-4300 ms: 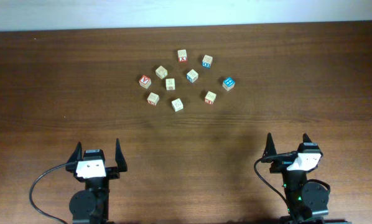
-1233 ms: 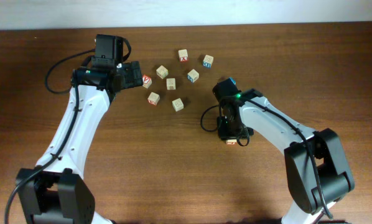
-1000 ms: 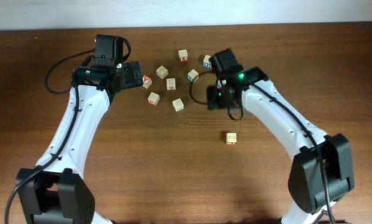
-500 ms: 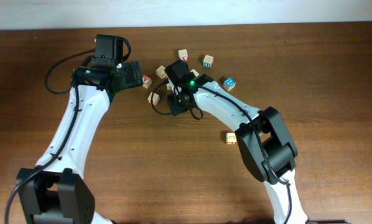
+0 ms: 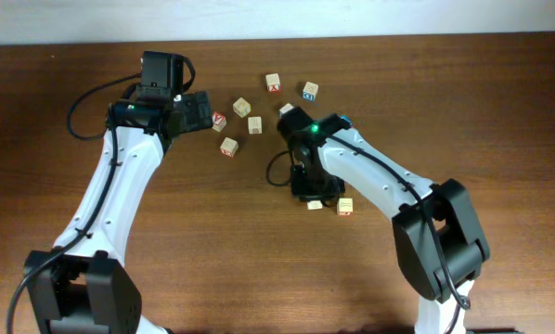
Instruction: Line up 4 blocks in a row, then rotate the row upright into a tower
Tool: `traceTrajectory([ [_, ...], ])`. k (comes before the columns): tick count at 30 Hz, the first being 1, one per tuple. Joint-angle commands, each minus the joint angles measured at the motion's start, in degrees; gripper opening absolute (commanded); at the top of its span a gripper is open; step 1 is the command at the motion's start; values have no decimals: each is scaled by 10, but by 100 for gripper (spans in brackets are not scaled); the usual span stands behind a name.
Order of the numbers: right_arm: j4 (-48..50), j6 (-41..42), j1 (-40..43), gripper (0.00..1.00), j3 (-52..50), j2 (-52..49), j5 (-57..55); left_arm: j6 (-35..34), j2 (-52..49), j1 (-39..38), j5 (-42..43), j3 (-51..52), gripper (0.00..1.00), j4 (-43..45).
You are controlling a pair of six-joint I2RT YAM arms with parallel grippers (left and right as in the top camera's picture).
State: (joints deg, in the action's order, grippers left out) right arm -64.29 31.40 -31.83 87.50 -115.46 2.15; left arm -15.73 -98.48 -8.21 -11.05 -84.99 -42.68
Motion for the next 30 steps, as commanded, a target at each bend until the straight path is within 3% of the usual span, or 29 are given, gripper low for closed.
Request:
traceTrajectory([
  [1, 17, 11, 19, 29, -34, 5, -10, -8, -2, 1, -8, -8, 99, 1],
  [8, 6, 10, 23, 31, -37, 5, -26, -8, -1, 1, -8, -8, 99, 1],
  [12, 4, 10, 23, 43, -37, 5, -29, -8, -2, 1, -8, -8, 99, 1],
  [14, 16, -2, 23, 44, -36, 6, -28, -8, -2, 1, -8, -8, 99, 1],
  [16, 1, -67, 26, 43, 37, 6, -29, -8, -2, 1, -8, -8, 99, 1],
  [18, 6, -105, 28, 49, 145, 6, -31, -8, -2, 1, -8, -8, 99, 1],
  [19, 35, -128, 28, 51, 177, 6, -31, -8, -2, 1, -8, -8, 99, 1],
  [21, 195, -178, 43, 62, 186, -4, -64, -8, -2, 1, -8, -8, 99, 1],
  [24, 357, -204, 50, 66, 186, -68, -63, -8, -2, 1, -8, -8, 99, 1],
  [28, 414, -220, 49, 78, 186, -163, -52, -8, -2, 1, -8, -8, 99, 1],
  [30, 431, -227, 49, 79, 186, -195, -42, -8, -2, 1, -8, -8, 99, 1],
])
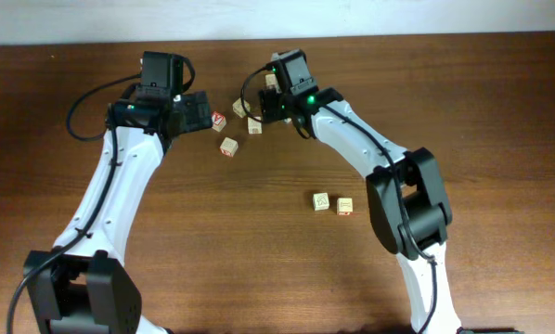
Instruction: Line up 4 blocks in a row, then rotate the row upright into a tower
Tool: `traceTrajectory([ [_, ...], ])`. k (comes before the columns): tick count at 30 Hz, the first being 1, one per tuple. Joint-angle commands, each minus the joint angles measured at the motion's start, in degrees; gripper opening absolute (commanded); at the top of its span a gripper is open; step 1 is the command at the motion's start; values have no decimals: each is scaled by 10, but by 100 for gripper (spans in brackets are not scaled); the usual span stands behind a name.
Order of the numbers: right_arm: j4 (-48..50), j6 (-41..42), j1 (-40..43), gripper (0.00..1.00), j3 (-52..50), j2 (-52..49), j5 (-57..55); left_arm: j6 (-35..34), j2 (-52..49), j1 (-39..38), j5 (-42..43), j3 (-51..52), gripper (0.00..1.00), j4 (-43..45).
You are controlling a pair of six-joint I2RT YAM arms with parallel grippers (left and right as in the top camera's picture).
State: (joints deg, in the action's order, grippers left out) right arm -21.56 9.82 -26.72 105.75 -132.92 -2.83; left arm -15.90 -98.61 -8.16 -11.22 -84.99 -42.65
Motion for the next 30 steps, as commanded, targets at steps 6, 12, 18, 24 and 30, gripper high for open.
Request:
traceTrajectory([
  [6, 16, -66, 2, 75, 3, -62, 6, -6, 0, 1, -6, -8, 99, 1],
  [12, -51, -33, 1, 24, 3, -3, -6, -6, 0, 1, -6, -8, 99, 1],
  [18, -399, 82, 1, 25, 2, 177, 113, -6, 0, 1, -6, -8, 99, 1],
  [24, -379, 173, -59, 25, -154, 151, 112, -6, 0, 1, -6, -8, 99, 1],
  [30, -332, 210, -66, 31, -208, 151, 93, -6, 0, 1, -6, -8, 99, 1],
])
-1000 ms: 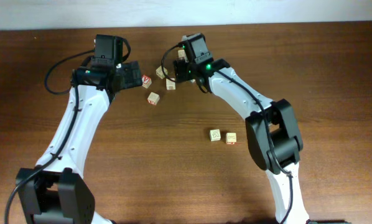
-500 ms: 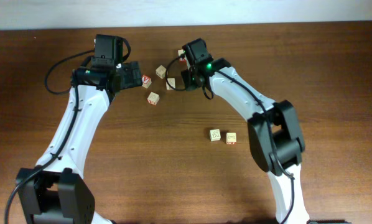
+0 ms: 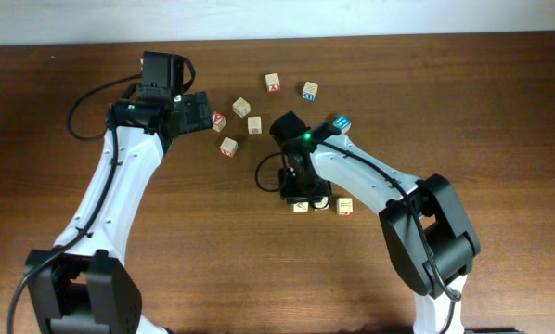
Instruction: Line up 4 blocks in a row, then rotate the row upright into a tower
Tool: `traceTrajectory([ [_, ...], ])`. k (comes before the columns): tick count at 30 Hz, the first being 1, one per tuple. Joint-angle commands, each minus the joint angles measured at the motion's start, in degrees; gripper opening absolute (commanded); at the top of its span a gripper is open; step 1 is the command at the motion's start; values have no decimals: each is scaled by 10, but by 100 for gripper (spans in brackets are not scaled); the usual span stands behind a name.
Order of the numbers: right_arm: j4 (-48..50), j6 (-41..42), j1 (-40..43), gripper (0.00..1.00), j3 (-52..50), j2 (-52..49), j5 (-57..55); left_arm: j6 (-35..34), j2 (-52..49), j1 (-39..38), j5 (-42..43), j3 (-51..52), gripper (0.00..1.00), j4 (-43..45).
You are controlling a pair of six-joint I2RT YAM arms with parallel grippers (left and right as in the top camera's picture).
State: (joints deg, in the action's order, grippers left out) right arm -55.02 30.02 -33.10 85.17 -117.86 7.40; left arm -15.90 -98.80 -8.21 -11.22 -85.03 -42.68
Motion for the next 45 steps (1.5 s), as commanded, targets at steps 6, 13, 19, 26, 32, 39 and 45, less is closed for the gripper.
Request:
traceTrajectory([
  [6, 8, 2, 1, 41, 9, 0, -7, -6, 2, 1, -6, -8, 99, 1],
  [13, 165, -24, 100, 50, 138, 0, -208, -6, 2, 1, -6, -8, 99, 1],
  [19, 178, 84, 152, 55, 137, -83, -223, -6, 2, 1, -6, -8, 99, 1],
  [26, 177, 78, 153, 45, 135, -120, -219, -6, 2, 1, -6, -8, 99, 1],
  [32, 136, -13, 151, 30, 146, -42, -80, -6, 2, 1, -6, -8, 99, 1],
  [39, 27, -38, -2, 30, 115, -6, 52, -6, 2, 1, -6, -8, 99, 1],
  [45, 33, 95, -64, 30, 11, -6, -36, -6, 2, 1, -6, -8, 99, 1],
])
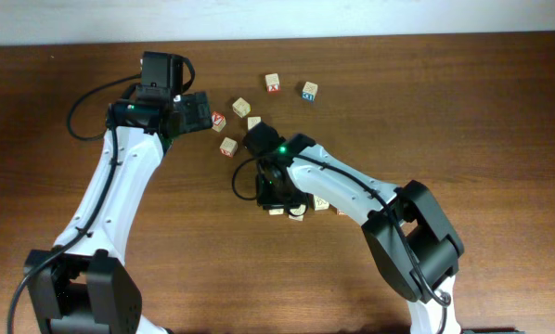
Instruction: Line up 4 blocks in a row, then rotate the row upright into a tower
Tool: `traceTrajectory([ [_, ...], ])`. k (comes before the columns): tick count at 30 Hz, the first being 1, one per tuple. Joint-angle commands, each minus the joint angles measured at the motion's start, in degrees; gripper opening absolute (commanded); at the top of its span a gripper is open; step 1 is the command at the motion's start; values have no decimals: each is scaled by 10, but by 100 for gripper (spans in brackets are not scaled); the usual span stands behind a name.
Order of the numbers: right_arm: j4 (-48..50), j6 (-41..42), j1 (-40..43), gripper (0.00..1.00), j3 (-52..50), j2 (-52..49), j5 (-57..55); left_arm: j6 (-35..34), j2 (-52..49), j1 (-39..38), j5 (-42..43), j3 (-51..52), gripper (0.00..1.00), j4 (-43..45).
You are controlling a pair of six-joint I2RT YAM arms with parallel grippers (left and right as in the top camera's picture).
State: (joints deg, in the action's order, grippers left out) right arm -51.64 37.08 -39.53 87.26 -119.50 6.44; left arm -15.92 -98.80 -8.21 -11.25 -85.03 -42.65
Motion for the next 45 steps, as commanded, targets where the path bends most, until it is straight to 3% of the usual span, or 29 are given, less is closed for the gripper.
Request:
traceTrajectory([
  [1, -4, 25, 1, 31, -10, 10, -26, -6, 2, 1, -6, -8, 99, 1],
  [9, -42, 24, 22, 31, -10, 11, -24, -6, 2, 1, -6, -8, 99, 1],
  [12, -41, 24, 22, 48, -9, 11, -20, -6, 2, 1, -6, -8, 99, 1],
  [15, -53, 12, 22, 47, 17, 12, -20, -6, 2, 1, -6, -8, 99, 1],
  [16, -86, -9, 22, 42, 60, 20, -25, -6, 2, 1, -6, -8, 99, 1],
  [21, -254, -53, 54, 41, 95, 132, -65, -6, 2, 1, -6, -8, 99, 1],
  [23, -243, -51, 55, 40, 44, 131, -65, -6, 2, 1, -6, -8, 99, 1],
  [27, -101, 3, 55, 11, -111, 130, -31, -6, 2, 1, -6, -8, 99, 1],
  [30, -74, 31, 56, 5, -134, 107, -28, -6, 2, 1, -6, -8, 99, 1],
  [34, -60, 24, 84, 4, -134, 75, 9, -6, 2, 1, -6, -8, 99, 1],
  [37, -46, -41, 85, 4, -123, 75, 38, -6, 2, 1, -6, -8, 99, 1],
  [45, -14, -110, 85, 5, -96, 75, 52, -6, 2, 1, -6, -8, 99, 1],
])
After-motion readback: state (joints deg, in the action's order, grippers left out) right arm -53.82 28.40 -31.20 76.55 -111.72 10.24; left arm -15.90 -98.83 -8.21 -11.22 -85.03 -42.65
